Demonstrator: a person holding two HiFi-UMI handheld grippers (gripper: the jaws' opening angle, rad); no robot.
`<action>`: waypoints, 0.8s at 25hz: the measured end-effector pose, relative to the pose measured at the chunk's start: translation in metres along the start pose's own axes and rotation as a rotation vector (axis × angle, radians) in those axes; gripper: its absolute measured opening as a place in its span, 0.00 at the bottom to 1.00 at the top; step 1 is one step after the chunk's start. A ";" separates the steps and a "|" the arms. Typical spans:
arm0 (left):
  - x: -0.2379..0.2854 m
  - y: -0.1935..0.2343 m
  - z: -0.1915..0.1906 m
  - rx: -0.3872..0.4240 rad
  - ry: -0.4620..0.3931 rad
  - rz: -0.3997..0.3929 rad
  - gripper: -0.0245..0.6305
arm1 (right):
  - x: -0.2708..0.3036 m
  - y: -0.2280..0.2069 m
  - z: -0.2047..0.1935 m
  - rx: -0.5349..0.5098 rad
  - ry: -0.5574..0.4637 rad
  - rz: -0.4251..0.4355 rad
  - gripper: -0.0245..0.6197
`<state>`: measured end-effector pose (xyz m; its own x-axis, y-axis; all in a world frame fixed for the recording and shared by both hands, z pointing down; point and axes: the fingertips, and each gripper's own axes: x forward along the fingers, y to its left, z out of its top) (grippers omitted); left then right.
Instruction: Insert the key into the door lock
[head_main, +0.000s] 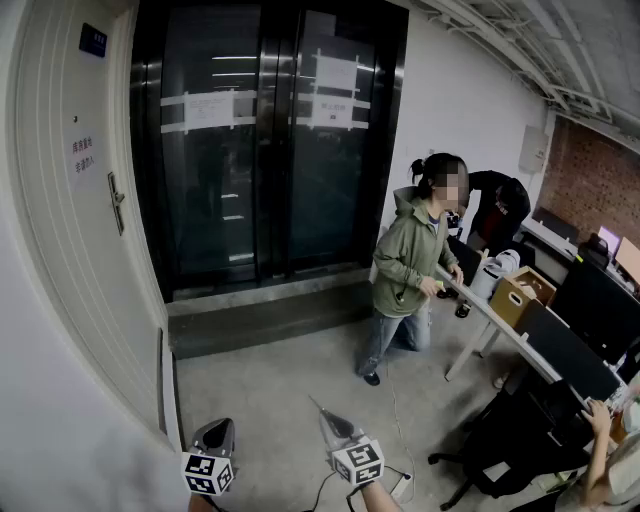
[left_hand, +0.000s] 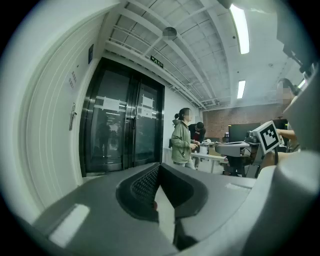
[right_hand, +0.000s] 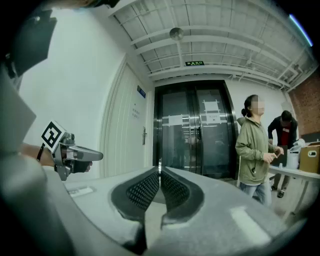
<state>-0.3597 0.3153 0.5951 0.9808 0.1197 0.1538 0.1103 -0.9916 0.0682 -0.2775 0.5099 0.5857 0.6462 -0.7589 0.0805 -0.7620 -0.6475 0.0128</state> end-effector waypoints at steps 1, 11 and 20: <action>0.001 -0.002 0.000 0.000 0.000 0.001 0.04 | -0.001 -0.001 -0.001 0.000 0.001 0.001 0.05; 0.020 -0.015 -0.005 -0.001 0.013 0.017 0.04 | 0.001 -0.026 -0.007 0.008 0.001 0.026 0.05; 0.044 -0.026 -0.009 -0.007 0.010 0.054 0.04 | 0.014 -0.047 -0.016 -0.020 0.006 0.082 0.05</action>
<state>-0.3213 0.3472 0.6084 0.9836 0.0669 0.1676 0.0564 -0.9962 0.0667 -0.2335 0.5312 0.6019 0.5817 -0.8086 0.0880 -0.8128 -0.5819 0.0257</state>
